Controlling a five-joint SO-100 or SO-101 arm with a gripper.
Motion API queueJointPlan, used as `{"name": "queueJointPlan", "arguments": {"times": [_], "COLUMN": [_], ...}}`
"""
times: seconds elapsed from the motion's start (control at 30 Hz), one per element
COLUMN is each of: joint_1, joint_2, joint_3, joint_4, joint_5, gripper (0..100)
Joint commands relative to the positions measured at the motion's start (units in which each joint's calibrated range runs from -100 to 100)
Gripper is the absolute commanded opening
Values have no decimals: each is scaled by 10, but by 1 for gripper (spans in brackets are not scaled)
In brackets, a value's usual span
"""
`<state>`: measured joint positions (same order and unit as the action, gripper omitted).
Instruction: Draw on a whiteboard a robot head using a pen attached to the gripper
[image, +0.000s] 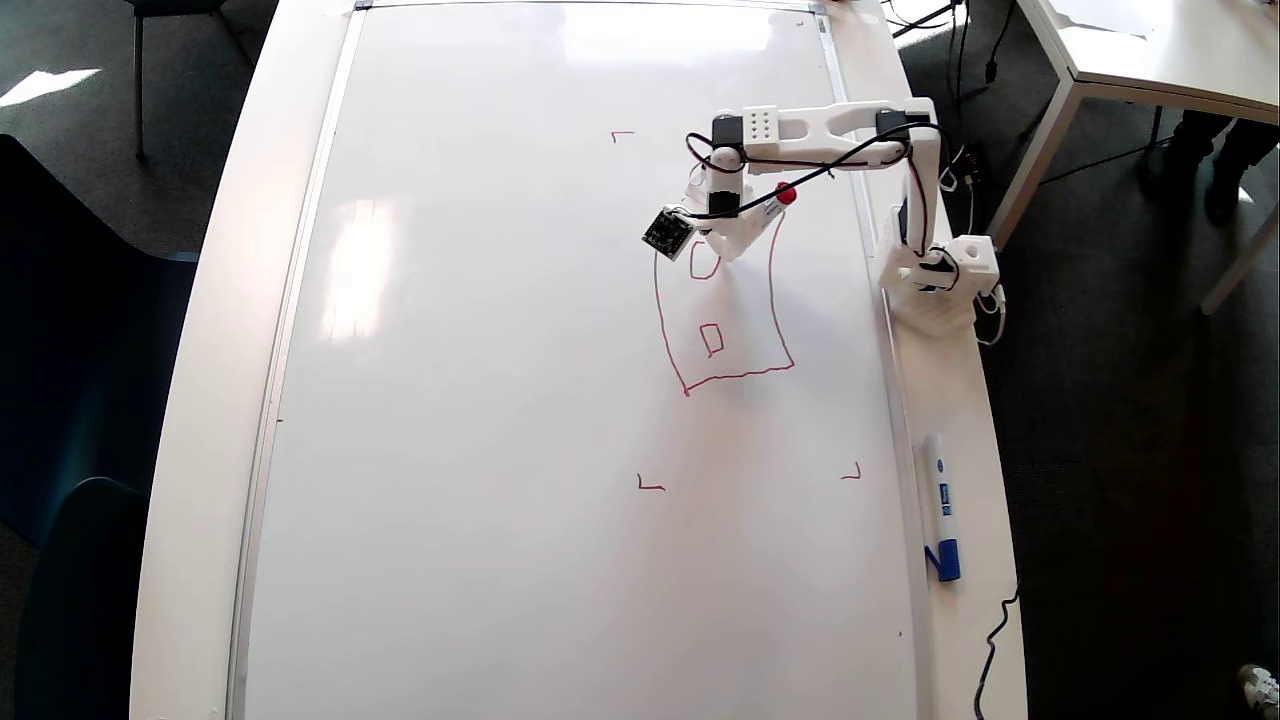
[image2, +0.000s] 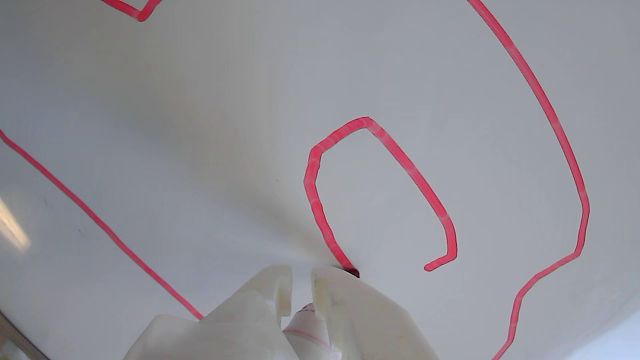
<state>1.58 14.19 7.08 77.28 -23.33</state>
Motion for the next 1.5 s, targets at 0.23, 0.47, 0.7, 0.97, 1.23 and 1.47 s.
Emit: {"name": "queueJointPlan", "arguments": {"times": [0.23,0.47,0.7,0.97,1.23,1.47], "joint_1": [14,25,28,25,23,-7], "joint_2": [1,3,3,2,-46,-126], "joint_3": [-4,-25,-33,-33,-63,-85], "joint_4": [-35,-43,-53,-55,-46,-18], "joint_5": [4,4,4,4,4,5], "gripper": [1,1,1,1,1,1]}}
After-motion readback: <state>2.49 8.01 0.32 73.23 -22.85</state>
